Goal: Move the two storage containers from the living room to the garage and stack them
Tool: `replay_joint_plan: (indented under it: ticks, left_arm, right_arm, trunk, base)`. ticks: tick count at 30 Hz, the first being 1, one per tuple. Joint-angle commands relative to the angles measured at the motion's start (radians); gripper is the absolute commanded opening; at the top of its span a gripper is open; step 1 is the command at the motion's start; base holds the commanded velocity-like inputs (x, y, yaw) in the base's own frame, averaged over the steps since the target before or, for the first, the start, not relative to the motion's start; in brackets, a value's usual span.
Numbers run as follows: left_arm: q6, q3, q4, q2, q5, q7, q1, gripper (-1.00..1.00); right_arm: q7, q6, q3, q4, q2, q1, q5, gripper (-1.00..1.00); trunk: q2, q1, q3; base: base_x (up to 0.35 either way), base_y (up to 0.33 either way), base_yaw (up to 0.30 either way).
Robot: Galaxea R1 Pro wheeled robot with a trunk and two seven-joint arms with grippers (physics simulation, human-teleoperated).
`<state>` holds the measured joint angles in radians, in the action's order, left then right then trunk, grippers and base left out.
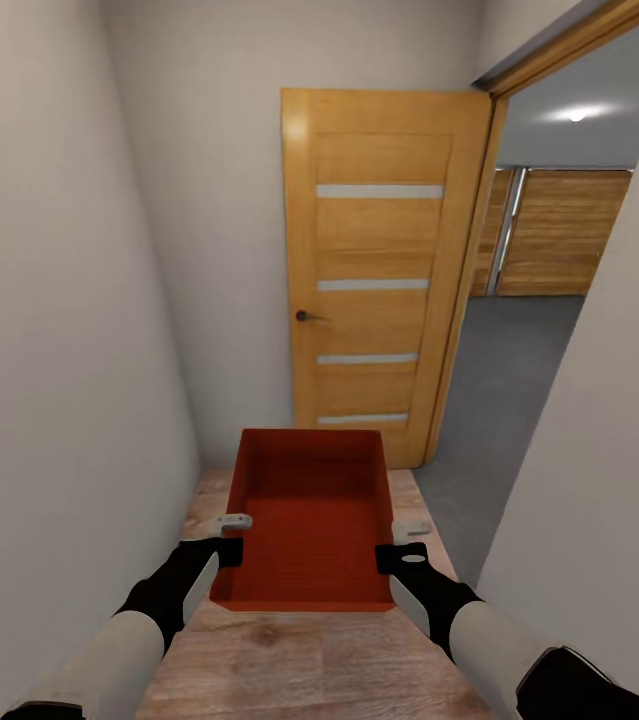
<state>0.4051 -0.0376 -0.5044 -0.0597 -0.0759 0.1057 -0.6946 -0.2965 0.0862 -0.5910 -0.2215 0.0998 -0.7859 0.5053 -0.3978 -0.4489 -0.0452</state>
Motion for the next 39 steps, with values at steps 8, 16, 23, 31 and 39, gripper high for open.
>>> replay_joint_plan:
  ticks: [8,16,23,31,39]
  left_arm:
    - [0.008,0.015,0.0,-0.006,0.013,0.012,0.0,-1.0]
    - [0.008,0.015,0.0,-0.006,0.013,0.012,0.0,-1.0]
    - [0.008,0.015,0.0,-0.006,0.014,0.012,0.0,-1.0]
    - [0.008,0.015,0.0,-0.006,0.013,0.012,0.0,-1.0]
    - [0.008,0.016,0.0,-0.005,0.014,0.012,0.0,-1.0]
  right_arm:
    - [-0.085,-0.006,0.022,-0.004,0.003,-0.001,-0.025,-1.0]
    - [-0.087,-0.004,0.022,-0.004,0.003,-0.001,-0.025,-1.0]
    - [-0.086,-0.003,0.022,-0.004,0.003,-0.001,-0.025,-1.0]
    - [-0.086,-0.003,0.022,-0.004,0.003,-0.001,-0.027,-1.0]
    - [-0.085,-0.003,0.022,-0.004,0.003,-0.001,-0.027,-1.0]
  trunk:
    - [-0.002,-0.001,-0.002]
    - [-0.002,-0.001,-0.002]
    - [-0.002,-0.001,-0.002]
    - [-0.002,-0.001,-0.002]
    - [-0.002,-0.001,-0.002]
  base:
    - [0.323,0.0,0.0]
    - [0.323,0.0,-0.099]
    - [0.323,0.0,-0.24]
    - [0.323,0.0,-0.17]
    - [0.323,0.0,-0.008]
